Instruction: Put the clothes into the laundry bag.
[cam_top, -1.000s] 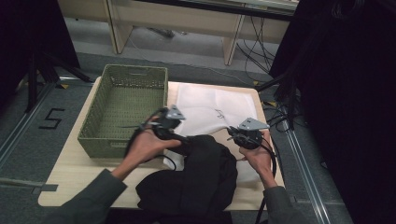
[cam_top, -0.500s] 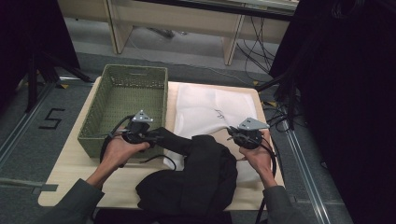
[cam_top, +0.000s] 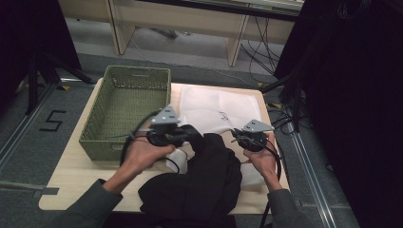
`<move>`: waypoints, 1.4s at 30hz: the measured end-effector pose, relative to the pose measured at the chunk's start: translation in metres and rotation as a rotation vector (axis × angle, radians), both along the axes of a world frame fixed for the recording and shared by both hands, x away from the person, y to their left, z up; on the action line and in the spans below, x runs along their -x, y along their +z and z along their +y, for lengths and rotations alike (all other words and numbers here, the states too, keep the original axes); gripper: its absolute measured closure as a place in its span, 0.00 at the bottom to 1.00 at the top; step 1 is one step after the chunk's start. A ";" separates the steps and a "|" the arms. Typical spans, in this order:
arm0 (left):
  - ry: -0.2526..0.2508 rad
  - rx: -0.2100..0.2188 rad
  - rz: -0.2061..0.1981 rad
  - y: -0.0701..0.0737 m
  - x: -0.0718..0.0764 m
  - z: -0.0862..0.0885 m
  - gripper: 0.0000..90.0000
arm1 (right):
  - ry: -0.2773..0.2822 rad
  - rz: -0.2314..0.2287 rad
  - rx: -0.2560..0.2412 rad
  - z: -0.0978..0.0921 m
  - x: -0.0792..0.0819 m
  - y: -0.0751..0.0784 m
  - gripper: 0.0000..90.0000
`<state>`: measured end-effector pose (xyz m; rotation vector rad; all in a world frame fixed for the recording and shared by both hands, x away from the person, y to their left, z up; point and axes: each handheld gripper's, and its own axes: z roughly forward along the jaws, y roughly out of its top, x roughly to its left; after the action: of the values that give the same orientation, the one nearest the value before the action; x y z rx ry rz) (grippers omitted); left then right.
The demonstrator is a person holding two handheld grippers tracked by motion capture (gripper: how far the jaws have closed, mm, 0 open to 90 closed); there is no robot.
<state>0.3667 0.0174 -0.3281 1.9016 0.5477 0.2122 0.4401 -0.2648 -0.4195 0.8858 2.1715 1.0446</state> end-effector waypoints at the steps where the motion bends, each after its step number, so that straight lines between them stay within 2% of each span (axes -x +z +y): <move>1: -0.024 -0.008 0.002 0.000 0.004 -0.009 0.98 | -0.001 -0.002 -0.001 0.000 0.000 0.000 0.95; 3: -0.076 -0.037 0.017 -0.012 0.009 -0.033 0.98 | -0.004 -0.010 -0.010 -0.001 0.000 0.000 0.95; 6: -0.108 -0.072 0.081 -0.039 0.004 -0.054 0.97 | -0.005 -0.009 -0.016 -0.001 0.001 0.000 0.95; 7: -0.113 -0.114 0.093 -0.050 0.002 -0.060 0.97 | -0.005 -0.008 -0.015 -0.001 0.001 0.000 0.95; 8: -0.105 -0.152 0.102 -0.066 -0.001 -0.068 0.96 | -0.005 -0.004 -0.010 -0.001 0.001 0.000 0.95; 9: -0.096 -0.175 0.102 -0.075 -0.004 -0.071 0.95 | 0.003 0.002 -0.002 -0.001 0.001 0.000 0.95; 10: -0.090 -0.197 0.126 -0.087 -0.009 -0.075 0.95 | 0.006 -0.003 0.001 -0.001 0.000 0.000 0.95; 11: -0.079 -0.190 0.160 -0.102 -0.015 -0.079 0.94 | 0.004 -0.003 0.000 -0.001 0.000 0.000 0.95; 12: -0.075 -0.191 0.165 -0.110 -0.019 -0.080 0.94 | 0.003 0.001 0.001 0.000 0.000 0.000 0.95; 13: -0.057 -0.193 0.193 -0.119 -0.024 -0.082 0.93 | 0.005 0.000 0.002 0.000 0.000 0.000 0.95; 14: -0.053 -0.196 0.199 -0.121 -0.026 -0.082 0.89 | 0.011 -0.012 0.001 0.000 0.000 0.000 0.95; 15: -0.054 -0.188 0.199 -0.120 -0.027 -0.081 0.89 | 0.011 -0.012 0.001 0.000 0.000 0.000 0.95; 16: -0.053 -0.166 0.203 -0.115 -0.026 -0.080 0.83 | 0.015 -0.019 0.003 0.000 0.000 0.000 0.95; 18: -0.057 -0.185 0.177 -0.101 -0.024 -0.075 0.71 | 0.021 -0.014 0.009 -0.001 0.001 0.001 0.95; 19: -0.042 -0.200 0.140 -0.090 -0.024 -0.069 0.67 | 0.017 -0.008 0.004 0.000 0.001 0.001 0.95; 21: -0.022 -0.184 0.120 -0.076 -0.027 -0.060 0.57 | 0.022 -0.021 0.014 0.000 0.001 0.002 0.95; 22: -0.015 -0.179 0.101 -0.069 -0.030 -0.055 0.53 | 0.017 -0.009 0.002 0.001 0.002 0.002 0.95; 24: 0.038 -0.162 0.076 -0.058 -0.039 -0.045 0.48 | 0.019 -0.010 0.003 0.002 0.003 0.004 0.95; 25: 0.061 -0.166 0.069 -0.056 -0.045 -0.040 0.47 | 0.023 0.010 -0.004 0.004 0.004 0.005 0.95; 27: 0.104 -0.206 0.045 -0.055 -0.061 -0.031 0.48 | 0.040 -0.007 0.006 0.008 0.005 0.007 0.95; 28: 0.112 -0.219 0.051 -0.058 -0.068 -0.030 0.48 | 0.036 -0.003 -0.001 0.009 0.006 0.008 0.95; 29: 0.114 -0.228 0.063 -0.061 -0.072 -0.029 0.48 | 0.047 -0.022 0.014 0.010 0.006 0.010 0.95; 30: 0.118 -0.243 0.073 -0.065 -0.076 -0.029 0.47 | 0.048 -0.014 0.008 0.011 0.006 0.010 0.95; 31: 0.130 -0.254 0.073 -0.069 -0.080 -0.030 0.46 | 0.049 -0.004 0.001 0.012 0.006 0.011 0.95; 32: 0.139 -0.261 0.071 -0.073 -0.083 -0.031 0.45 | 0.051 -0.012 0.010 0.013 0.007 0.012 0.95; 34: 0.154 -0.249 0.058 -0.079 -0.089 -0.036 0.45 | 0.057 -0.005 0.002 0.015 0.008 0.013 0.95; 36: 0.147 -0.251 0.044 -0.083 -0.094 -0.043 0.46 | 0.055 -0.036 0.012 0.016 0.008 0.014 0.95; 37: 0.132 -0.257 0.012 -0.086 -0.097 -0.047 0.46 | 0.055 -0.024 0.007 0.017 0.010 0.014 0.95; 39: 0.123 -0.312 -0.026 -0.088 -0.104 -0.051 0.56 | 0.060 -0.044 0.017 0.018 0.010 0.015 0.95; 41: 0.127 -0.285 -0.019 -0.089 -0.110 -0.048 0.79 | 0.064 -0.045 0.021 0.019 0.010 0.014 0.95; 42: 0.119 -0.284 -0.016 -0.088 -0.111 -0.046 0.86 | 0.063 -0.035 0.013 0.020 0.011 0.013 0.95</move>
<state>0.4781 -0.0281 -0.4158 2.1406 0.6479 0.4005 0.4293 -0.2447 -0.4066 0.7926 2.1873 1.0664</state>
